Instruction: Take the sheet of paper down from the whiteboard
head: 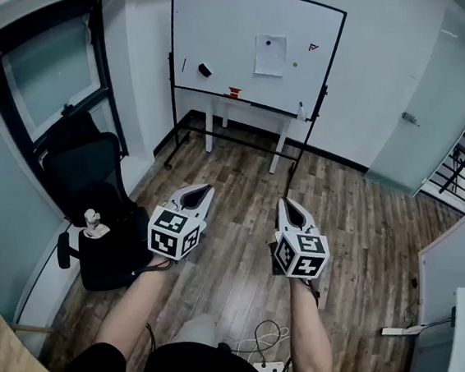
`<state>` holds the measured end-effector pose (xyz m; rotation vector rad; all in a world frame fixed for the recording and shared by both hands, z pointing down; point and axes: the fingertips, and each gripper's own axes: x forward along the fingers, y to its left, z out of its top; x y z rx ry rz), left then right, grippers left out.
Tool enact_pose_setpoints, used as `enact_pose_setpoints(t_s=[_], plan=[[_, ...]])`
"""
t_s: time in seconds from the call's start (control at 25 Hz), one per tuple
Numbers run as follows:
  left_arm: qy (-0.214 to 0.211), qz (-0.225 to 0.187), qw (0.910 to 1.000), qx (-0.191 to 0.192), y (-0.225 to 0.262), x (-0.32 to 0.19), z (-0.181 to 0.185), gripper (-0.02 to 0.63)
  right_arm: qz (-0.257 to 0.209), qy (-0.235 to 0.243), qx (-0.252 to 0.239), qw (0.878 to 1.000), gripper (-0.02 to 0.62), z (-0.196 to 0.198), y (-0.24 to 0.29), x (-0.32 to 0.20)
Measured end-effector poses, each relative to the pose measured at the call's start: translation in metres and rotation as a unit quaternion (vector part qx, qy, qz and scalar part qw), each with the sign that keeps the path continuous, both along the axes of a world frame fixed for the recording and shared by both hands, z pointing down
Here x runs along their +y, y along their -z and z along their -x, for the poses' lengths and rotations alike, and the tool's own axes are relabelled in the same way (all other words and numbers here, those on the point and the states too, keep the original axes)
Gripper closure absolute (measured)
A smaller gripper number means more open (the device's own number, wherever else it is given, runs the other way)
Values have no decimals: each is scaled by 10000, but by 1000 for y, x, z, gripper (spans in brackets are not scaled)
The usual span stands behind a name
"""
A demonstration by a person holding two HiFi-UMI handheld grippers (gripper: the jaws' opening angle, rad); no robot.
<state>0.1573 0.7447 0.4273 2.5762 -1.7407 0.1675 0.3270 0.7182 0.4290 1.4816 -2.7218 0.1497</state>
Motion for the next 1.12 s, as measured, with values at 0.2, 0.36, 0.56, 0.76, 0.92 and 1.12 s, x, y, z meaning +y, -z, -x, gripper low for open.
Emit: enact_pose_setpoints(t_s=[0.2,0.36,0.56,0.76,0.92,1.12], plan=[[-41,-24,10000,21,-12,-43,17,584,1,-49,43,10000,571,18,-14,-37],[-48,-10,9999,142,-23,-95,31,584,78,-53,76,9999,571,32,-18,-90],[-82,-3,9996,285,-20,-180,68,584,31,-173,11,9998,571,55,-1,-175],[-121,-130,9993,323,0,-252,116,584,-15,-256,29,9997,571,97,13,-243],[-111,-184,9991,368,6,-292,146,584,-67,-329,75,9994,571,116,17,-279],[-128,-218,9986,456,10,-329,167,584,-73,-374,129,9992,571,135,16,-319]])
